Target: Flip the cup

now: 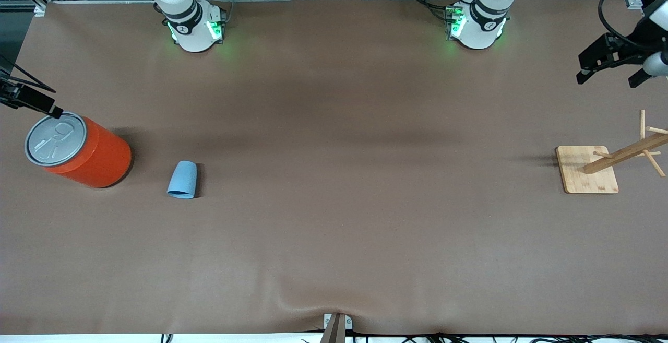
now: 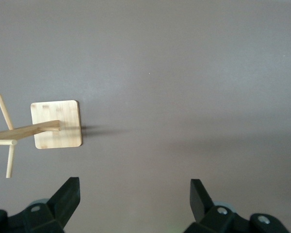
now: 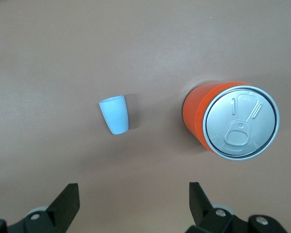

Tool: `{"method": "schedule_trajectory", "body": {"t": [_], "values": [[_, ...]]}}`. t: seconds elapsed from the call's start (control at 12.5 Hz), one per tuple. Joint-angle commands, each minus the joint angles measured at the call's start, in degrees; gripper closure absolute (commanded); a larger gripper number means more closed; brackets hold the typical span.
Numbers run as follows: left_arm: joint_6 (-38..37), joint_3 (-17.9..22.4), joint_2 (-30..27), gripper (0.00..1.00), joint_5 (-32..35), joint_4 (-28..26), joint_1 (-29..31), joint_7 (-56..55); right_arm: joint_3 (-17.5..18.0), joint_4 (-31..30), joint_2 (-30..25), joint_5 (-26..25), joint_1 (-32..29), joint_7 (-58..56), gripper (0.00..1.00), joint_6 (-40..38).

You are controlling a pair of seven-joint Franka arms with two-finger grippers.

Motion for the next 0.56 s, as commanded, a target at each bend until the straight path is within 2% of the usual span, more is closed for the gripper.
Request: {"method": "schedule_trajectory", "body": {"t": [0.0,0.48], "values": [[-1.32,-0.34,0.95,0.0,-0.26,2.33,-0.09,-0.67,0.14,1.18,0.14,0.39,-0.09,-0.2,0.0,-1.01],[-2.28,-0.43,1.57,0.0,-0.08,3.92,-0.18,-0.76,0.32,1.18,0.83,1.26,-0.52,-0.29,0.0,-1.02]]}}
